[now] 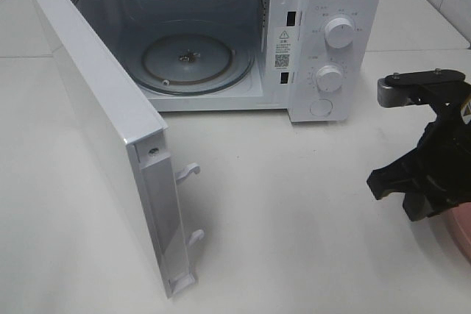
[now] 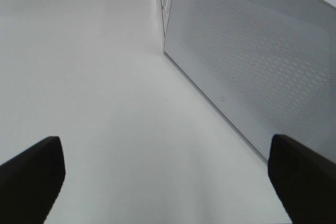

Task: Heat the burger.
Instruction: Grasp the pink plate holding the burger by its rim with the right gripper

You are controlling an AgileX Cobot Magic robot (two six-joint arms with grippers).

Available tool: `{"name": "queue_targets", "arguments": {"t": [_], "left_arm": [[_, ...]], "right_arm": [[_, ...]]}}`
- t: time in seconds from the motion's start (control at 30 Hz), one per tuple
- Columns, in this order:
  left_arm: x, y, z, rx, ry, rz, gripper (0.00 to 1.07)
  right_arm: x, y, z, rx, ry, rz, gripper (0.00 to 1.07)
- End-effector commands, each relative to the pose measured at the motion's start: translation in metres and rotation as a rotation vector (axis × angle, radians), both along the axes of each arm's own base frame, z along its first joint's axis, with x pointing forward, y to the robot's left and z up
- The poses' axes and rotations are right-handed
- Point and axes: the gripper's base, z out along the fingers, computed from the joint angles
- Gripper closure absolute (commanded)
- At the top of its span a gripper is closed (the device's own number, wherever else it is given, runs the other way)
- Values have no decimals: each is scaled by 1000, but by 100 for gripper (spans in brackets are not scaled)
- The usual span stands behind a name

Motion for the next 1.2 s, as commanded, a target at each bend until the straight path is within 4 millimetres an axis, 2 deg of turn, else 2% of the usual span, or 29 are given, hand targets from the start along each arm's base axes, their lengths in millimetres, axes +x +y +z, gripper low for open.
{"name": "queue_targets", "arguments": {"t": [0.03,0.07,0.1,0.13,0.17,0.2,0.23,0.27,0.33,0.43,0.93,1.07,1.2], "left_arm": [[-2,0,1,-8,-26,2,9],[-2,0,1,-8,-26,2,9],[-2,0,1,-8,-26,2,9],[-2,0,1,-8,-26,2,9],[-2,0,1,-8,-26,2,9],[-2,0,1,-8,-26,2,9],[-2,0,1,-8,-26,2,9],[-2,0,1,-8,-26,2,9],[-2,0,1,-8,-26,2,9],[-2,0,1,-8,-26,2,9],[-2,0,1,-8,-26,2,9],[-2,0,1,-8,-26,2,9],[-2,0,1,-8,-26,2,9]], "right_arm": [[-2,-4,8,-51,52,54,68],[-2,-4,8,-51,52,54,68],[-2,-4,9,-57,57,62,63],[-2,-5,12,-78,73,70,48],[-2,-5,12,-78,73,70,48],[-2,-6,13,-90,79,75,39],[-2,-8,13,-111,84,84,23],[-2,-8,13,-111,84,84,23],[-1,-9,13,-118,76,87,10],[1,-13,13,-120,76,68,8],[23,-67,16,-86,-52,-157,17],[26,-72,15,-81,-67,-180,18],[30,-72,2,-93,-31,-173,19]]}}
